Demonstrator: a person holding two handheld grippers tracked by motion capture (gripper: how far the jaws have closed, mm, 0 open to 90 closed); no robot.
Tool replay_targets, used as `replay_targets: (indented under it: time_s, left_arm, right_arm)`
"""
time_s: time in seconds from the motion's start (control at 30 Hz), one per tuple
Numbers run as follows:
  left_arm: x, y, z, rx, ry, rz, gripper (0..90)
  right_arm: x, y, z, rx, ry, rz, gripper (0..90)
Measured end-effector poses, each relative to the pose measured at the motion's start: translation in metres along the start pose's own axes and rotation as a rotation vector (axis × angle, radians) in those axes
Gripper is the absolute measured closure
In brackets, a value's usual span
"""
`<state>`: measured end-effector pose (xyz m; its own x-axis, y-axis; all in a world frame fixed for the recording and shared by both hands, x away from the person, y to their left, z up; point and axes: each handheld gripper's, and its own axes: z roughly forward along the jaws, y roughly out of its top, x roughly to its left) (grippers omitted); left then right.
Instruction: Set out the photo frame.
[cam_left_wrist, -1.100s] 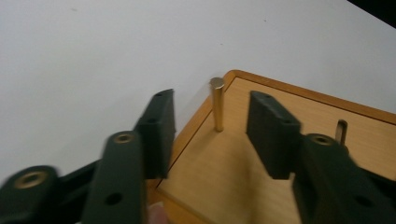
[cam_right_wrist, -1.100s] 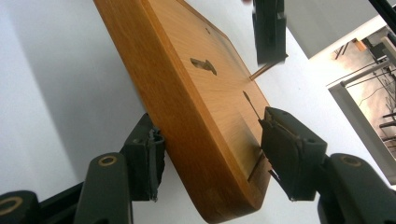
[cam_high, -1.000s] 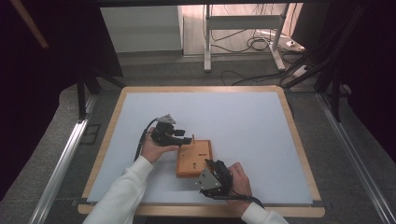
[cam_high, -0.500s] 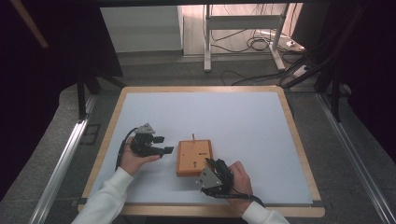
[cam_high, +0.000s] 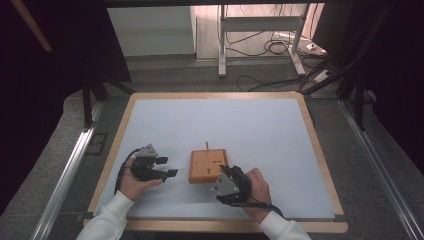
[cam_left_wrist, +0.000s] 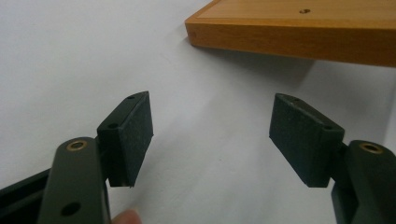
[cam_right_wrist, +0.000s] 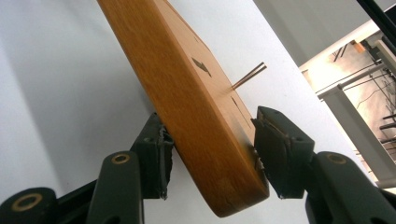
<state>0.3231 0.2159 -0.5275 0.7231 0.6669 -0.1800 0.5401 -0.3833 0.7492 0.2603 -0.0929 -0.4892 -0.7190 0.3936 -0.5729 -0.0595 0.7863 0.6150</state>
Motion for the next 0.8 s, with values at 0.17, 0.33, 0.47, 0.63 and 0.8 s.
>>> replay_targets:
  time_s: [0.17,0.33,0.47,0.63,0.8]
  left_arm:
    - [-0.001,-0.001,0.000,0.001,0.010,0.003,29.7]
    - [-0.001,-0.001,0.000,-0.002,0.014,0.005,29.5]
    - [-0.001,-0.001,0.000,0.000,0.013,0.011,29.2]
    - [-0.001,-0.001,0.000,0.006,0.010,0.017,29.1]
    - [0.001,-0.002,0.000,0.000,0.016,0.006,29.0]
  right_arm:
    - [-0.004,0.001,0.000,0.004,0.008,-0.002,49.0]
    - [-0.008,0.003,0.000,0.011,0.021,-0.009,49.6]
    - [-0.014,0.006,-0.001,0.017,0.028,-0.018,51.8]
    - [-0.022,0.011,-0.001,0.029,0.043,-0.020,53.0]
    - [-0.035,0.017,0.001,0.045,0.081,-0.021,53.9]
